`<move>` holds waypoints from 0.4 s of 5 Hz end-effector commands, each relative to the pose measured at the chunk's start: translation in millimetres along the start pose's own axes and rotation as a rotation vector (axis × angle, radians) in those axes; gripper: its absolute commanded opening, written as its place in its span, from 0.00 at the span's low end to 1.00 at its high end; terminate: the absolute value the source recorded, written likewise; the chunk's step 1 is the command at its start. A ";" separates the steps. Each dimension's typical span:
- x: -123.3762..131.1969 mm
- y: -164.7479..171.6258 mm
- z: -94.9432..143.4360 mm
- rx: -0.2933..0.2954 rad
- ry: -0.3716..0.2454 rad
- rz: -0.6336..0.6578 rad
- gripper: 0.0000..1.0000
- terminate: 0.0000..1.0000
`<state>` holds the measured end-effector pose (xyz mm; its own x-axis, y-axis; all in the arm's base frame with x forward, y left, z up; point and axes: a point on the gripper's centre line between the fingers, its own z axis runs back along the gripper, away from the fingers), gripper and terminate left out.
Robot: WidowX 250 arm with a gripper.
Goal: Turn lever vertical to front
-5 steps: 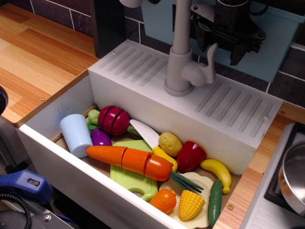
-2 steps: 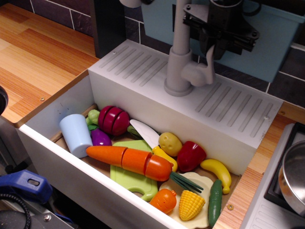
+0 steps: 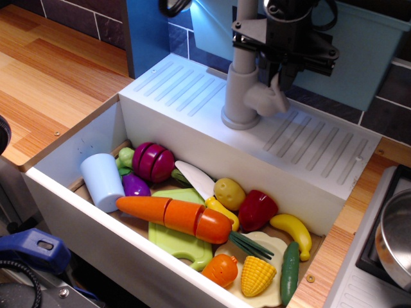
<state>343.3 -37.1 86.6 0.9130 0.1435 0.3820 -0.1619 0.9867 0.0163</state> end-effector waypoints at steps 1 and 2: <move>-24.6 -16.8 -0.7 -0.052 -0.014 0.066 0.00 0.00; -34.6 -19.1 -5.8 -0.073 -0.009 0.092 0.00 0.00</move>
<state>322.5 -43.3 68.1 0.8699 0.2661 0.4152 -0.2461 0.9639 -0.1020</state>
